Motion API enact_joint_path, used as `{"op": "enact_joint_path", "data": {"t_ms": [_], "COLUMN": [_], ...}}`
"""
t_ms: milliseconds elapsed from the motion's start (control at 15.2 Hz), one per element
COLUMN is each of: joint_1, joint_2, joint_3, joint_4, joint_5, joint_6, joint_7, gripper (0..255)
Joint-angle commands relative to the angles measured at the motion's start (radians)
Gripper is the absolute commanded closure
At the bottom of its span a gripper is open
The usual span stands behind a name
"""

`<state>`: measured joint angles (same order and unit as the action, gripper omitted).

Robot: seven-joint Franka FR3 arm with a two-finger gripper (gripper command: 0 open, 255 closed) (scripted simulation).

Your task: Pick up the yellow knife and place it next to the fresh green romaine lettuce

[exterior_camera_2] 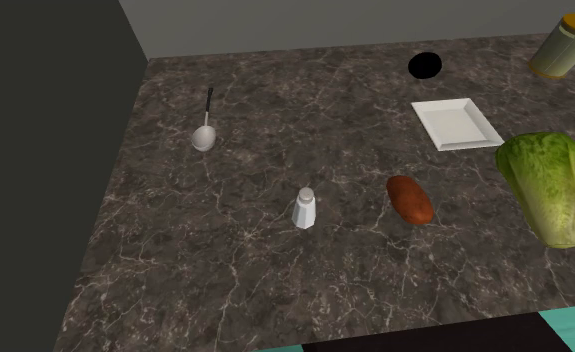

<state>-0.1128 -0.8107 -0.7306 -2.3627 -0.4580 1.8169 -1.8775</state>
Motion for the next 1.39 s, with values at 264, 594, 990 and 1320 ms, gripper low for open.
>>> {"op": "enact_joint_path", "data": {"t_ms": [264,594,990,1320], "joint_1": [0.013,0.068,0.103,0.106], "joint_2": [0.051,0.111,0.132,0.131], "joint_3": [-0.149,-0.298,-0.390,-0.426], "joint_4": [0.123,0.250,0.261,0.208], "joint_5": [-0.035,-0.045,-0.061,-0.081], "joint_6": [-0.015,-0.020,0.025,0.087], "joint_7": [-0.153,-0.278,-0.323,-0.319], "gripper": [255,255,255,255]}}
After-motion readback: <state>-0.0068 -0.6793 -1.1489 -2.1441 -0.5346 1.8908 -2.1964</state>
